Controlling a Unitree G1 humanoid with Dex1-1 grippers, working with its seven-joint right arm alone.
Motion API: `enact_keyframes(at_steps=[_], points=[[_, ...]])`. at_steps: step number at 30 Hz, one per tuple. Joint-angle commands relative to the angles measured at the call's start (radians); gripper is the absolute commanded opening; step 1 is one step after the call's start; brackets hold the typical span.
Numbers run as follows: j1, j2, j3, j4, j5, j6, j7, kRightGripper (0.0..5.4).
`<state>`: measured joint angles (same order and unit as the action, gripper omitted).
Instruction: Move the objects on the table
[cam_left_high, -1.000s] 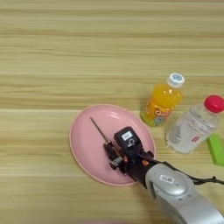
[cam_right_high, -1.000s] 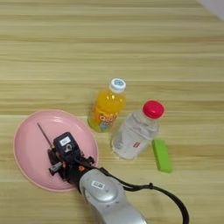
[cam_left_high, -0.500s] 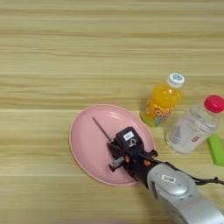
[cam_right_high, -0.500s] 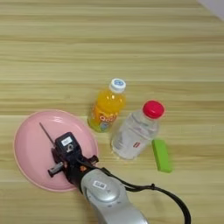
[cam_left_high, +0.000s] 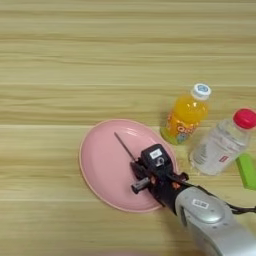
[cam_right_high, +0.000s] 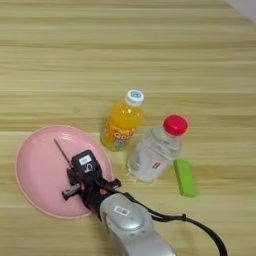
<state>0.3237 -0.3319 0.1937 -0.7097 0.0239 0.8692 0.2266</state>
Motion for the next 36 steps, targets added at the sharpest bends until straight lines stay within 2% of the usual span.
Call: enact_keyframes(at_steps=[1,20,36], points=[[-0.022,-0.001,-0.028,-0.063,0.005,-0.020,-0.003,0.85],[0.046,-0.033,-0.140,-0.216,0.020,0.015,0.031,0.85],[0.184,-0.050,-0.335,-0.305,0.037,-0.014,0.103,0.85]])
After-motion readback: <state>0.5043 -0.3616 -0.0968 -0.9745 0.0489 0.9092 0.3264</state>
